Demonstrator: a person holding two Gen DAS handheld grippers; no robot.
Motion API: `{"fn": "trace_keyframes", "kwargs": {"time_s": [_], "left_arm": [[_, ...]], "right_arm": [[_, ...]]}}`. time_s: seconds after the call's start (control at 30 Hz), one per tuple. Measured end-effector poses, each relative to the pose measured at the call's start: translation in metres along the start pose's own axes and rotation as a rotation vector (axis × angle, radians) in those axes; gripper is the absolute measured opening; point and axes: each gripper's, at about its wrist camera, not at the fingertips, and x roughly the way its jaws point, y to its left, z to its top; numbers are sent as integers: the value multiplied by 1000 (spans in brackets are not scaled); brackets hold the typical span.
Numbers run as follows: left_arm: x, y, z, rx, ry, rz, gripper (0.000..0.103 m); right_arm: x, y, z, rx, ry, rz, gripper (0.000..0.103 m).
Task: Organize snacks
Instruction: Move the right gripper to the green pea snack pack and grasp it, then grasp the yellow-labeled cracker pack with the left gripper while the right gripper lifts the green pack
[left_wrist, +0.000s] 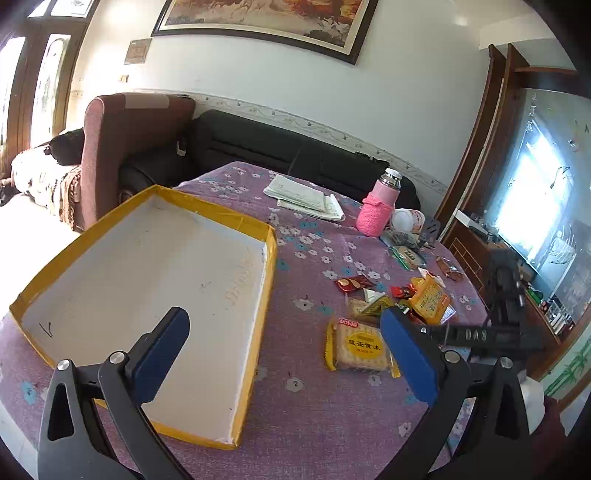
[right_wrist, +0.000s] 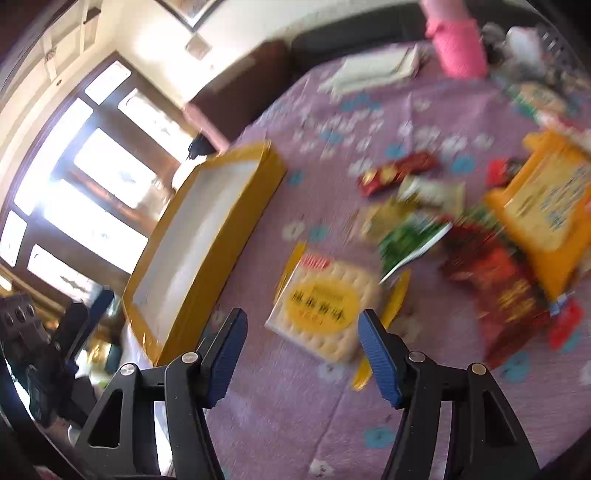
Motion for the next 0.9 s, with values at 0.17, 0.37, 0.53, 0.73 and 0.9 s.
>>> {"fn": "trace_keyframes", "kwargs": {"time_s": [0.17,0.37,0.53,0.73,0.9], "left_arm": [[6,-11,-5,38,34,-32,103],[13,-19,-7,72,65,-53,103],[22,-27,-11,88,105,-67,103],[42,-47,-6,101,193,-123,103],[94,-74,21,121,300,-206,103]], "right_arm": [[-5,-8,25,-21,-137,-244,69],[49,-3,37,-96,-53,-357,67],[48,-9,27,-80,-78,-376,37],[-1,-13,12,-24,-211,-302,37],[-41,-29,-5,23,-334,-295,37]]}}
